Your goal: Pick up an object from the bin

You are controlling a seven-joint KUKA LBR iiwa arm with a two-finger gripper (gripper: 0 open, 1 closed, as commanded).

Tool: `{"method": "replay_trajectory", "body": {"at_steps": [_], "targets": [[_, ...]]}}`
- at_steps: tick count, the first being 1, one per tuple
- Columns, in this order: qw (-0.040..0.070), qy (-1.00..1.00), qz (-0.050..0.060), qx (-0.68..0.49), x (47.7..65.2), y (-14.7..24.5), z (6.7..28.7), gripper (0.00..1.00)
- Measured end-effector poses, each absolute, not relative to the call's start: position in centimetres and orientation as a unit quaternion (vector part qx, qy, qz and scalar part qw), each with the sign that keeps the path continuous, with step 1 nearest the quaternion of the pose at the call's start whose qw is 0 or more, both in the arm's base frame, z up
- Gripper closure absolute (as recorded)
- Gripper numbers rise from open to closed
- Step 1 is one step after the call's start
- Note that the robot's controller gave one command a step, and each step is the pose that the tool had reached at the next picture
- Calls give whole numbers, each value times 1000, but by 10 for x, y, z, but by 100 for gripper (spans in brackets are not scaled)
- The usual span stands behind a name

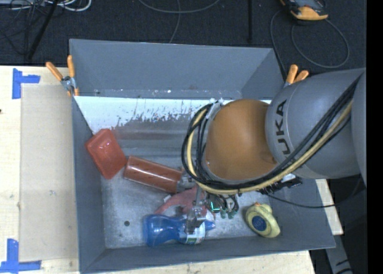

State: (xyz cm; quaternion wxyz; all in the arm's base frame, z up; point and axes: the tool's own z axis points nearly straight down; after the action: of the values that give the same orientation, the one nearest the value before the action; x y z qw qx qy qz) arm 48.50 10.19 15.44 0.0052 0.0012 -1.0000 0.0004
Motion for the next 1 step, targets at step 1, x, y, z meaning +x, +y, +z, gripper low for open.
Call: {"method": "replay_trajectory", "body": {"at_steps": [1], "targets": [[2, -1000, 0, 0, 487, 101, 158, 0]]}}
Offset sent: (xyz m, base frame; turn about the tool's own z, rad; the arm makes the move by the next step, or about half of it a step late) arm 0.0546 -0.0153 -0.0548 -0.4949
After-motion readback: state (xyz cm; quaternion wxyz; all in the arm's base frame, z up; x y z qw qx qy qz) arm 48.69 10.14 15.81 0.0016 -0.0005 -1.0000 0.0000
